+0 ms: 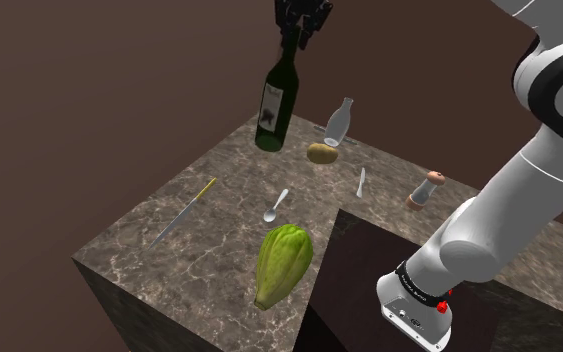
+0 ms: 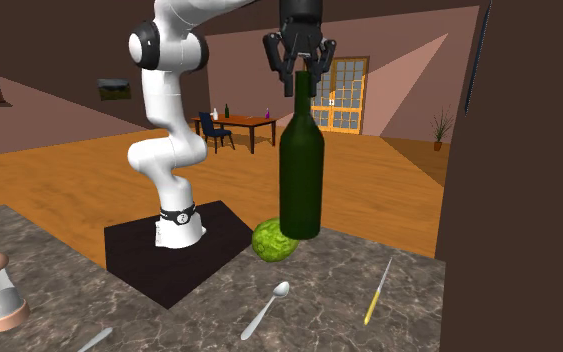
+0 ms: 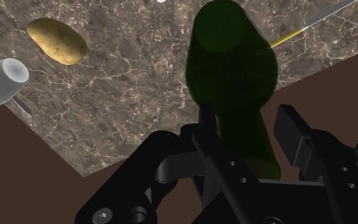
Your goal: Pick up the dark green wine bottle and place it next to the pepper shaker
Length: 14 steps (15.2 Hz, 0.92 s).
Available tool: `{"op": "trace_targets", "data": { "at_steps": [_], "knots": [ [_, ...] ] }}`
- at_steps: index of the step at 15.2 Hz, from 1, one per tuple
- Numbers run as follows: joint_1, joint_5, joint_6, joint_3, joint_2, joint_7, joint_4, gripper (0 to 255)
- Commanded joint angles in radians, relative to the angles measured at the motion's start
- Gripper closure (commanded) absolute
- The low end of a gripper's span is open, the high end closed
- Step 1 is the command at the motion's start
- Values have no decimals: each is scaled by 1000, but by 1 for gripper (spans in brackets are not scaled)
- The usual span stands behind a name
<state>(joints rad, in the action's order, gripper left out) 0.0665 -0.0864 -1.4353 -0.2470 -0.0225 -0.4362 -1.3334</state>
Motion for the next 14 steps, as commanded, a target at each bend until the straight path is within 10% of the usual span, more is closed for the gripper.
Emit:
{"op": "trace_targets", "data": {
  "at_steps": [1,14],
  "knots": [
    [2,-4,25,-2,-13,-1,37,255],
    [-92,60,58,160,390,247,-313,255]
  ]
}}
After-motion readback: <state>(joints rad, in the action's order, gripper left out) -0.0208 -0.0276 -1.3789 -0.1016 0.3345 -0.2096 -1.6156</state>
